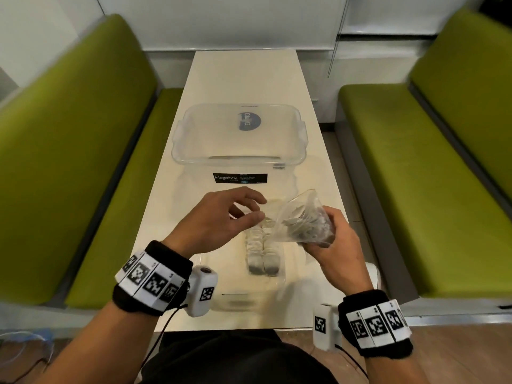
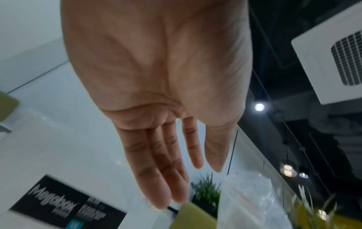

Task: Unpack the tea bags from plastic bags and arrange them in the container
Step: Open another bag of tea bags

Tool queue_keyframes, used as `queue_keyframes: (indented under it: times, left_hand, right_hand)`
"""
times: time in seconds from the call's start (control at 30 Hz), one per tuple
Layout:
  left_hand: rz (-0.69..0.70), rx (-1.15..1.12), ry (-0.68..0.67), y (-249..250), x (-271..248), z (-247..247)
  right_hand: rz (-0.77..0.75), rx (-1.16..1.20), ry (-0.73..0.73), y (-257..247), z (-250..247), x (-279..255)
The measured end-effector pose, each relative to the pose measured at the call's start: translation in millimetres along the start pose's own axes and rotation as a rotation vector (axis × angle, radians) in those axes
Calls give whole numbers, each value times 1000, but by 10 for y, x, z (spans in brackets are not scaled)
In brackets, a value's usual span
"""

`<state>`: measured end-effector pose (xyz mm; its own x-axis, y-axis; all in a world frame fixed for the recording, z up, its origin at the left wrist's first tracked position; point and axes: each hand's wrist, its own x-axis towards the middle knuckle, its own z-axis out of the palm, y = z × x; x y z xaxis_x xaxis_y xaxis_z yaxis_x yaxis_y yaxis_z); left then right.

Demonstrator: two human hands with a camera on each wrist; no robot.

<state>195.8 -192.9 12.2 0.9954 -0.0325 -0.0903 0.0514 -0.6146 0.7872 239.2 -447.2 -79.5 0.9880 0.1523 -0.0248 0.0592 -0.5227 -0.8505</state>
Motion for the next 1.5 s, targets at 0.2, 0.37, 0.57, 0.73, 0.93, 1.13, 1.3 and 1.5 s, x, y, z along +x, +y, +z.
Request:
queue_keyframes:
  times: [0.2,0.37,0.57,0.73,0.93,1.13,1.3,1.5]
  left_hand:
    - [79,-87,-23,263,-276,-134]
    - [79,45,-31,177,-282,-102]
    - [39,-142,-43,80,-302,-105]
    - [54,-28,-141,64,-335,-147]
    - [62,36,-80,69,-316,-17]
    - [116,109,22,56,-317,43]
    - [43,-81,96,47,-332,-15]
    - [19,-56,51,65,-320,-46]
  right_hand:
    - [-108,-35,-105,-304,-54,-8]
    - [-143,-93,-269,-532,-175,-51]
    - [-120,-71,-353,-702,-314,-132]
    - [-110,-89,-363,-715,-354,-183]
    - [-145,-82,-352,-729,-293,-214]
    - [-158,-73,-355,-745,-272,-233]
    - [-157,-53,-350,-686,-233,-215]
    - [-160,-13,-388,-614,-145,-187]
